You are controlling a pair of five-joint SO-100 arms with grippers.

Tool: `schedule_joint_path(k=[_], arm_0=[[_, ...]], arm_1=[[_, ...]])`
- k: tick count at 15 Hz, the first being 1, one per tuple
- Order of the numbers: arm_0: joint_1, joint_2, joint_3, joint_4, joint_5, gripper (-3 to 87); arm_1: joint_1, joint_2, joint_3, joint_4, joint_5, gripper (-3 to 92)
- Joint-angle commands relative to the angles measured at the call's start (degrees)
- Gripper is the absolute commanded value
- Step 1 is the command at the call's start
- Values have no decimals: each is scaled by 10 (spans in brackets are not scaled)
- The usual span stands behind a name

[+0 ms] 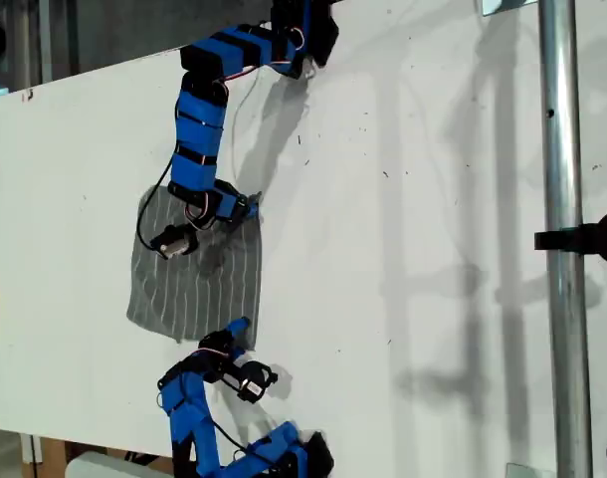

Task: Grasp corners of a towel and fold twice.

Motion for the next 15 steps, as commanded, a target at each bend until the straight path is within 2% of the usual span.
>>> schedule_joint_path(k=[1, 2, 4, 5, 9, 12, 14, 15], arm_0=[[-11, -16, -49, 0, -1, 178], [-11, -24, -62, 5, -2, 49], [2, -23, -66, 12, -23, 35], [10, -15, -69, 16, -30, -28], [71, 28, -83, 54, -68, -29], [198, 103, -67, 80, -135, -29], [331, 141, -79, 108, -204, -29], [406, 157, -81, 103, -262, -29]], arm_1=[[-10, 55, -3, 9, 6, -2], [-9, 59, 0, 9, 7, -2], [-8, 62, 5, 9, 9, -2], [-7, 62, 8, 9, 11, -2], [-21, 83, 23, 18, 32, -2], [-92, 171, 92, 34, 98, -2], [-183, 219, 107, 64, 164, -2], [-236, 232, 96, 86, 206, -2]])
